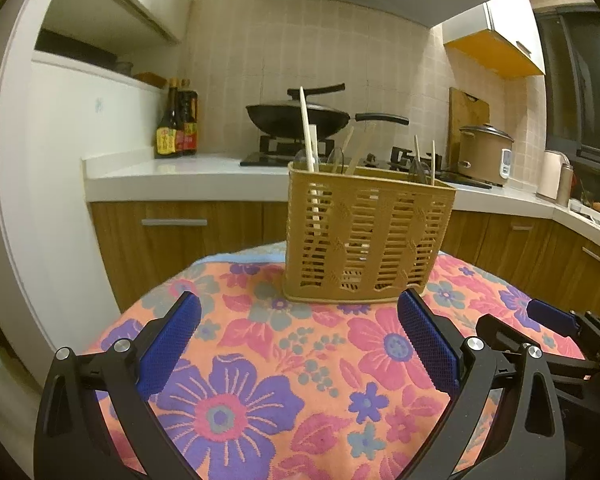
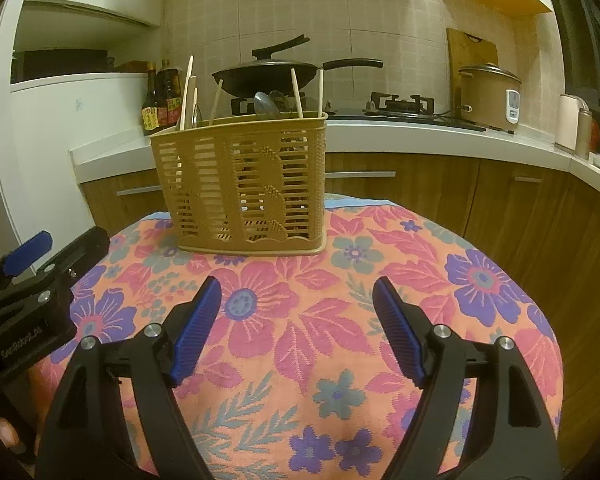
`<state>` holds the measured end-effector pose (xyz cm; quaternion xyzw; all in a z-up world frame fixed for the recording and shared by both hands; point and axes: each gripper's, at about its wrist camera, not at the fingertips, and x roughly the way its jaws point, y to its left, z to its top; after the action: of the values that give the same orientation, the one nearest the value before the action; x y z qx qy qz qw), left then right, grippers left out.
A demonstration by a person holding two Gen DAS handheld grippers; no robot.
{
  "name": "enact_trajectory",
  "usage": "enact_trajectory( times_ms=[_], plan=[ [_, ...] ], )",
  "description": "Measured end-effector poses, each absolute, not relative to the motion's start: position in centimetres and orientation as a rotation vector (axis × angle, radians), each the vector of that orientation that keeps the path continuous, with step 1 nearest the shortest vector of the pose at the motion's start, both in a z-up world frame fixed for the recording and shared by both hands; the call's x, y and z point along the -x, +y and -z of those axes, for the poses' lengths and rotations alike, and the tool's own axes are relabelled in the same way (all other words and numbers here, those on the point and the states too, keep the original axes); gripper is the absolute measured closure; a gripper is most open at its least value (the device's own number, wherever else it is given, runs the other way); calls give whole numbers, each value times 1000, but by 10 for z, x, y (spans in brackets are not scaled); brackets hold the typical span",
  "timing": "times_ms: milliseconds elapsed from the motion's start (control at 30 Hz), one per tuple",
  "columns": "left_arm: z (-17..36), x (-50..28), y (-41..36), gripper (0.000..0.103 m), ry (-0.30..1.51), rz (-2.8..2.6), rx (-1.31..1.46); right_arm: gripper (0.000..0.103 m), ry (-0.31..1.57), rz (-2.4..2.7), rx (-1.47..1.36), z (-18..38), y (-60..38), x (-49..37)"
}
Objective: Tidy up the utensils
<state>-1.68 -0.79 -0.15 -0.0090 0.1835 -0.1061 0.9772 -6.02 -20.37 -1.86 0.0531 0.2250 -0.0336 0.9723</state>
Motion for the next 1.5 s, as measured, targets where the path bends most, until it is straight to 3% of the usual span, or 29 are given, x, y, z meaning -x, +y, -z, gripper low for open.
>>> enact_trajectory(
  times_ms=[1133,1500],
  plan=[
    [5,14,-10,8,387,224,16,23,473,85,-109,20,-204,57],
    [4,13,-10,8,390,226,15,15,471,86,-100,20,-203,57]
  ],
)
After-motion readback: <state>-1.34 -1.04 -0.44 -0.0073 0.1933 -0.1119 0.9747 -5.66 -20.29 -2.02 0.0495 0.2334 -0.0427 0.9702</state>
